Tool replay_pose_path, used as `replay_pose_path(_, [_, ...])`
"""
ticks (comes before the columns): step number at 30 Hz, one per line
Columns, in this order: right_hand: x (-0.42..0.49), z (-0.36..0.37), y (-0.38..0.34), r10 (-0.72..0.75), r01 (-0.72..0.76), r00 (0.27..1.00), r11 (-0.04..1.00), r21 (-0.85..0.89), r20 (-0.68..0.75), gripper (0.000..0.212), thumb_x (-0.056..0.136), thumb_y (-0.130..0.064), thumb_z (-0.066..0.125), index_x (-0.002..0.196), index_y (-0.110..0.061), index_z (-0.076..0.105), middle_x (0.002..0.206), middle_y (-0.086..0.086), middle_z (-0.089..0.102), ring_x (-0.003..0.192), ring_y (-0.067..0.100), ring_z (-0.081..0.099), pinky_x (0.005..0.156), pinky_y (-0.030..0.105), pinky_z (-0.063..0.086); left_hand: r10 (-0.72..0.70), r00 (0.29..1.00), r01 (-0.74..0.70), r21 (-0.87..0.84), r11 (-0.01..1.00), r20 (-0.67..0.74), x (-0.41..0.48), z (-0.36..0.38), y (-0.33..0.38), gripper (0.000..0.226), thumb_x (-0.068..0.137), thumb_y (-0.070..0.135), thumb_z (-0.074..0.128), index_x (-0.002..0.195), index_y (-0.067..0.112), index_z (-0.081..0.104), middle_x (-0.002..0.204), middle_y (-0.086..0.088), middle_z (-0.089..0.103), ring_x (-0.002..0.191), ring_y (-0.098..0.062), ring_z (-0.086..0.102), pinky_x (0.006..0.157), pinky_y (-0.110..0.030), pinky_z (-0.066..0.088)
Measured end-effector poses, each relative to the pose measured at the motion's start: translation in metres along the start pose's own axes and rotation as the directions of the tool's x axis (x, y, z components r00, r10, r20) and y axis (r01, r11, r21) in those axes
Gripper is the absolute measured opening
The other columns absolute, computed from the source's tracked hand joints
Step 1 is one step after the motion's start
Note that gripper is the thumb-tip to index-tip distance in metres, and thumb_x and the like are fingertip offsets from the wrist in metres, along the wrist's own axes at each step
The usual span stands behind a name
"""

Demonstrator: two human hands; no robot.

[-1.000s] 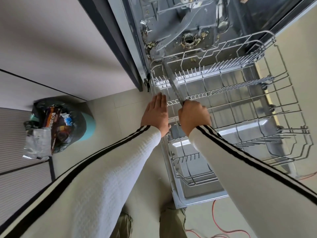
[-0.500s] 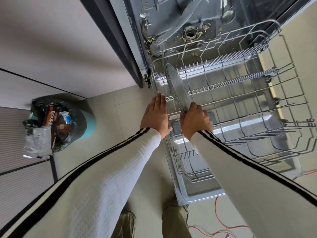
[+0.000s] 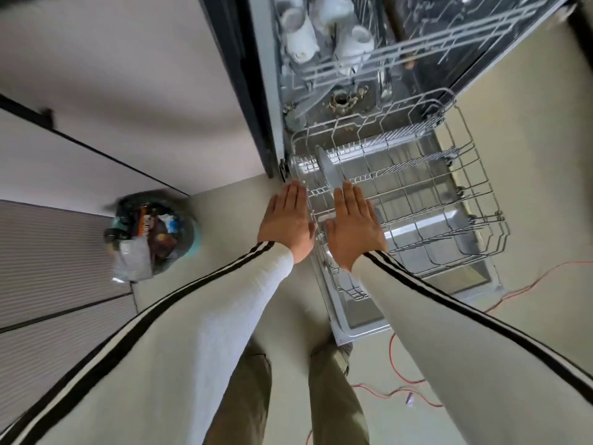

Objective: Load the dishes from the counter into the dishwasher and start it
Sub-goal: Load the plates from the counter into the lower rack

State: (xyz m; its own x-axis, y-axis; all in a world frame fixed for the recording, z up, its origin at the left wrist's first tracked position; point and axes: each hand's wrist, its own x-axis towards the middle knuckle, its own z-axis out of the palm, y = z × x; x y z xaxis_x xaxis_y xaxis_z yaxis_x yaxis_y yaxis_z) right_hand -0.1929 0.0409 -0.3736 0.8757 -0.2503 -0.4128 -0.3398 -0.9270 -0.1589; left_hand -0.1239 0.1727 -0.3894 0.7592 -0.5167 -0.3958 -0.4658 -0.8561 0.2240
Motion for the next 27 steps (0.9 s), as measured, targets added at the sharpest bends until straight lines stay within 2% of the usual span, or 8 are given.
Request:
replay_pose_path(4, [-0.034,-0.070,-0.059,-0.045,0.042,0.998,0.996,-0.078,-0.039,0.065,0.104,-0.044,0.020,0.157,-0.013,-0.004,0.165,0.008,-0.012,0.152,0.023,-0.010,0.124,0.040,-0.001,0.043,0.996,-0.039,0.055,0.998,-0.073,-0.056,-0.086,-0.042,0.074,0.101,0.045,0.035,0.158,0.008,0.004,0.166,-0.010,0.003,0.153,-0.026,0.003,0.125,-0.042,0.004])
replay_pose_path(10, [-0.073,-0.150,-0.196,-0.151,0.139,0.981,0.985,-0.104,-0.121,0.065,0.104,-0.041,0.023,0.158,-0.010,0.007,0.165,0.011,-0.002,0.152,0.026,-0.003,0.124,0.041,0.002,0.047,0.993,-0.034,0.113,0.993,-0.113,-0.142,-0.196,-0.135,0.074,0.102,0.045,0.030,0.158,0.006,0.001,0.166,-0.012,-0.004,0.153,-0.028,-0.001,0.124,-0.044,0.005])
replay_pose_path(13, [-0.076,-0.183,-0.270,-0.220,0.210,0.964,0.974,-0.080,-0.150,0.064,0.104,-0.040,0.023,0.158,-0.011,0.005,0.165,0.010,-0.006,0.152,0.025,-0.005,0.124,0.043,0.006,-0.011,0.987,0.025,0.091,0.995,-0.158,-0.175,-0.241,-0.179,0.073,0.103,0.045,0.027,0.158,0.007,-0.003,0.166,-0.011,-0.008,0.153,-0.027,-0.005,0.125,-0.044,0.005])
replay_pose_path(18, [-0.053,-0.236,-0.371,-0.363,0.351,0.905,0.932,-0.094,-0.222,0.061,0.106,-0.041,0.019,0.157,-0.014,0.001,0.165,0.008,-0.011,0.152,0.023,-0.009,0.124,0.039,0.001,-0.157,0.950,0.163,-0.002,0.987,-0.271,-0.190,-0.306,-0.246,0.072,0.103,0.045,0.026,0.158,0.010,-0.004,0.166,-0.008,-0.011,0.153,-0.022,-0.011,0.125,-0.039,-0.004])
replay_pose_path(22, [-0.013,-0.271,-0.426,-0.458,0.443,0.842,0.889,-0.121,-0.286,0.060,0.104,-0.039,0.026,0.157,-0.012,0.014,0.165,0.008,0.004,0.153,0.023,0.000,0.124,0.042,0.010,-0.257,0.910,0.251,-0.061,0.966,-0.325,-0.178,-0.350,-0.299,0.071,0.103,0.043,0.029,0.158,0.009,-0.001,0.166,-0.008,-0.010,0.153,-0.021,-0.009,0.125,-0.039,-0.002])
replay_pose_path(27, [0.065,-0.305,-0.499,-0.541,0.539,0.752,0.834,-0.119,-0.378,0.056,0.099,-0.033,0.043,0.149,-0.008,0.037,0.157,0.016,0.031,0.146,0.031,0.026,0.120,0.044,0.025,-0.455,0.811,0.410,-0.197,0.891,-0.368,-0.144,-0.389,-0.370,0.078,0.100,0.045,0.040,0.158,0.006,0.005,0.166,-0.010,-0.002,0.153,-0.023,-0.004,0.125,-0.039,0.000])
